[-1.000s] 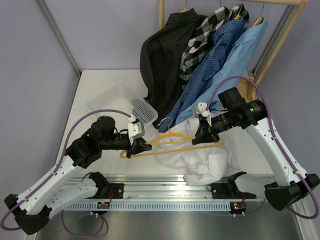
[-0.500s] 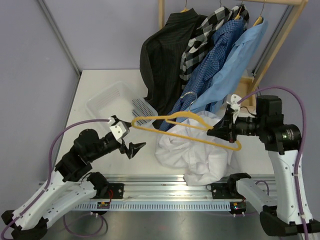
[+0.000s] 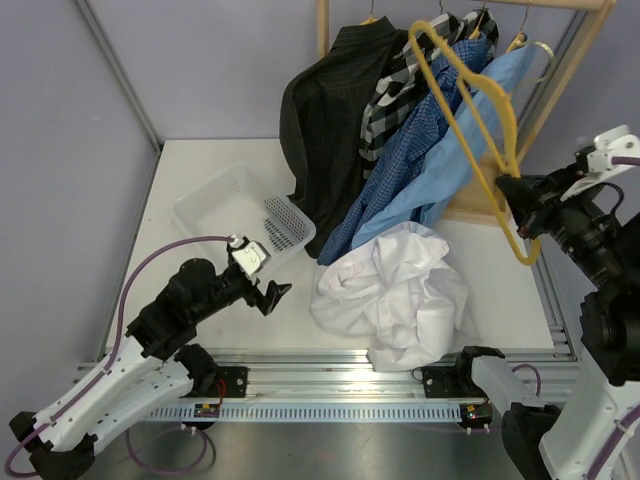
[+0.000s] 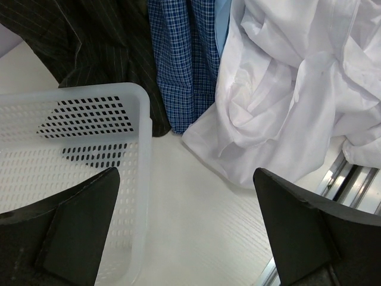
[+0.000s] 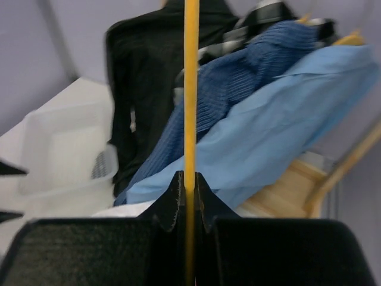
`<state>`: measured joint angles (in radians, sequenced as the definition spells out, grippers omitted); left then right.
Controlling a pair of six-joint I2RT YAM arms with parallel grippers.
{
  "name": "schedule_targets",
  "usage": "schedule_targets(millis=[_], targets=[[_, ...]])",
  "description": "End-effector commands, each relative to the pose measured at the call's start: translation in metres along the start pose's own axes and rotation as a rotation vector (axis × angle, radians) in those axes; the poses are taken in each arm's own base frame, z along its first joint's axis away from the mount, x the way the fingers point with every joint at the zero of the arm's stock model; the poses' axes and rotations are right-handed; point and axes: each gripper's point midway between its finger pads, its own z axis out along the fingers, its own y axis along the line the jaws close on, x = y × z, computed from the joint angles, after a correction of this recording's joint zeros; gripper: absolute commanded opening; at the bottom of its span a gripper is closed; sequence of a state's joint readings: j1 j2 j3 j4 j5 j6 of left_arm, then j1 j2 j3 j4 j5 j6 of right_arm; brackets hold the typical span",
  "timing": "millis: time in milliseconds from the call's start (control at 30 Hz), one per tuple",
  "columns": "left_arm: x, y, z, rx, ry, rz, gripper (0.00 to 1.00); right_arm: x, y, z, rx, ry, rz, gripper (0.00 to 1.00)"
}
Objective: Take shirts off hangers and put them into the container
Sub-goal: Hang the hanger back to the clothesline with the right arm
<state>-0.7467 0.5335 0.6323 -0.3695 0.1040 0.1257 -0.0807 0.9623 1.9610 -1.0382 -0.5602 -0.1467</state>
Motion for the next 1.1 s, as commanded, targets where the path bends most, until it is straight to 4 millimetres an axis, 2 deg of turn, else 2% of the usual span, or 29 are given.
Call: schedule_targets(millis=[0, 133, 233, 267, 367, 400, 433, 467, 533, 600, 767, 900, 967, 1033, 1067], targets=[[-0.014, 0.006, -0.001, -0.032, -0.043, -0.004, 0.99, -0.026, -0.069, -0.016, 0.426, -0.095, 0.092, 0.0], [-0.015, 0.007, -0.003, -0.037, -0.058, -0.001, 0.99, -0.024, -0.095, -0.039, 0.624, -0.116, 0.093, 0.0], [-0.014, 0.007, -0.003, -0.039, -0.058, -0.001, 0.99, -0.01, -0.109, -0.055, 0.738, -0.098, 0.087, 0.0], [-0.014, 0.007, -0.003, -0.039, -0.056, -0.001, 0.99, 0.002, -0.116, -0.056, 0.779, -0.068, 0.086, 0.0], [-0.014, 0.006, -0.003, -0.035, -0.055, 0.001, 0.99, 0.02, -0.12, -0.066, 0.834, -0.041, 0.079, 0.0], [-0.014, 0.006, -0.002, -0.035, -0.055, 0.001, 0.99, 0.038, -0.123, -0.062, 0.842, 0.002, 0.088, 0.0], [-0.014, 0.006, -0.003, -0.034, -0.056, 0.001, 0.99, 0.044, -0.122, -0.066, 0.854, 0.005, 0.087, 0.0], [-0.014, 0.006, -0.003, -0.034, -0.057, 0.001, 0.99, 0.056, -0.126, -0.062, 0.861, 0.033, 0.089, 0.0], [-0.014, 0.006, -0.003, -0.031, -0.057, 0.001, 0.99, 0.063, -0.128, -0.06, 0.862, 0.043, 0.086, 0.0], [-0.014, 0.005, -0.002, -0.027, -0.057, 0.001, 0.99, 0.067, -0.133, -0.049, 0.846, 0.059, 0.091, 0.0], [-0.015, 0.006, -0.004, -0.031, -0.057, 0.001, 0.99, 0.055, -0.137, -0.018, 0.763, 0.073, 0.124, 0.0], [-0.016, 0.004, -0.006, -0.022, -0.069, 0.004, 0.99, 0.057, -0.151, 0.01, 0.726, 0.117, 0.14, 0.0], [-0.017, 0.002, -0.005, -0.011, -0.072, 0.003, 0.99, 0.051, -0.153, 0.017, 0.711, 0.112, 0.136, 0.0], [-0.018, 0.001, -0.006, -0.007, -0.074, 0.003, 0.99, 0.053, -0.16, 0.03, 0.698, 0.135, 0.141, 0.0], [-0.017, 0.001, -0.006, -0.005, -0.072, 0.001, 0.99, 0.044, -0.162, 0.031, 0.697, 0.12, 0.136, 0.0]])
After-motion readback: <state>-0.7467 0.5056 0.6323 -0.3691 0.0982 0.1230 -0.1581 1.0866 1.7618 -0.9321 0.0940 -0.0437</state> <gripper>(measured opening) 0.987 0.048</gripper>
